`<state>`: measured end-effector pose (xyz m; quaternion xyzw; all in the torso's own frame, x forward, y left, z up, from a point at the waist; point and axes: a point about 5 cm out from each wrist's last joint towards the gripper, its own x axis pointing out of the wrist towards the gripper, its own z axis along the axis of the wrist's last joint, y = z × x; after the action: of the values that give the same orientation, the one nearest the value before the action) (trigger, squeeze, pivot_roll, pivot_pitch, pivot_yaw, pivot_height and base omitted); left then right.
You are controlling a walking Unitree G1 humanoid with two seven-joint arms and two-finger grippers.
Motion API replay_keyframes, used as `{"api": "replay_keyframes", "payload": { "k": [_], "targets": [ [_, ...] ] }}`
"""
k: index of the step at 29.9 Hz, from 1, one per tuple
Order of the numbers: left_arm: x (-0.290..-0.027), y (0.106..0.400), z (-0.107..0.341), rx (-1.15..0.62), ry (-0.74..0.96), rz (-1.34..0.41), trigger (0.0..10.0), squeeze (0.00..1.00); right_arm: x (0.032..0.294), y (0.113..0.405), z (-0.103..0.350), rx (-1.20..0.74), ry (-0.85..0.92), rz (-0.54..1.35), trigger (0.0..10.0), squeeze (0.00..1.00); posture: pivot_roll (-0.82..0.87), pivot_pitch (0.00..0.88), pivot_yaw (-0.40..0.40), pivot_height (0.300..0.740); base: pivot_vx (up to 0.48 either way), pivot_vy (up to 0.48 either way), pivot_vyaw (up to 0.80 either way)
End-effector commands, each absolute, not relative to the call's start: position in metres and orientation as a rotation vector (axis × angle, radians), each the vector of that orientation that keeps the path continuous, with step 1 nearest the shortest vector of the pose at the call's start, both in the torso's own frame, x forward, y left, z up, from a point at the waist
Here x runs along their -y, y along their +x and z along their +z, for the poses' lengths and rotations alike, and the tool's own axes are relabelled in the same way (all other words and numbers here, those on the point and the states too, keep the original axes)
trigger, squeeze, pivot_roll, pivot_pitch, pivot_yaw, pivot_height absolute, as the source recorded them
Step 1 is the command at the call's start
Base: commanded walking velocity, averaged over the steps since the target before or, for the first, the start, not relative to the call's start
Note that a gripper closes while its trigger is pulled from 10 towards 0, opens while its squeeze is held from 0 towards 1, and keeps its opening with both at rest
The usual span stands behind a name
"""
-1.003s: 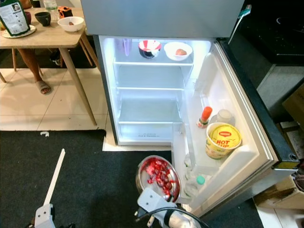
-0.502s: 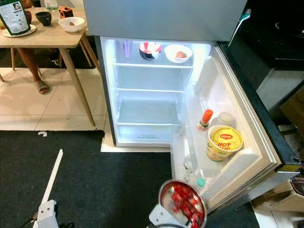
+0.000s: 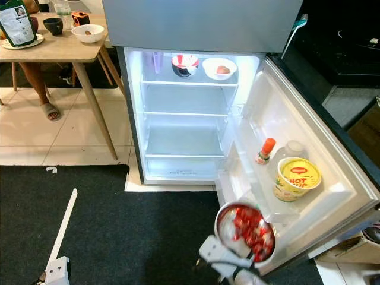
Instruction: Restocking fridge
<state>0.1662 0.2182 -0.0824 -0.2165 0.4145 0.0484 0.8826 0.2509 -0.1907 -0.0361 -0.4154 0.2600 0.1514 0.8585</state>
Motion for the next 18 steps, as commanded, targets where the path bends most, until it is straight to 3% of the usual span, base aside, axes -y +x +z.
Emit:
{"api": "replay_keyframes", "payload": {
  "k": [1, 4, 11, 18],
  "targets": [
    [-0.214, 0.160, -0.086, -0.889, -0.452, 0.101, 10.0, 0.00, 0.200, 0.256, -0.031, -0.540, -0.905, 0.284, 10.0, 0.00, -0.05, 0.096, -0.018, 0.740, 0.000, 0.000, 0.00],
    [-0.214, 0.160, -0.086, -0.888, -0.452, 0.100, 10.0, 0.00, 0.206, 0.261, -0.026, -0.532, -0.925, 0.263, 10.0, 0.00, -0.06, 0.096, -0.018, 0.740, 0.000, 0.000, 0.00],
    [-0.213, 0.161, -0.086, -0.888, -0.448, 0.086, 10.0, 0.00, 0.265, 0.279, 0.008, -0.518, -1.005, 0.092, 10.0, 0.00, -0.06, 0.099, -0.021, 0.740, 0.000, 0.000, 0.00],
    [-0.212, 0.160, -0.086, -0.890, -0.448, 0.083, 10.0, 0.00, 0.272, 0.279, 0.011, -0.529, -1.006, 0.077, 10.0, 0.00, -0.06, 0.106, -0.021, 0.740, 0.000, 0.000, 0.00]
  ]
}}
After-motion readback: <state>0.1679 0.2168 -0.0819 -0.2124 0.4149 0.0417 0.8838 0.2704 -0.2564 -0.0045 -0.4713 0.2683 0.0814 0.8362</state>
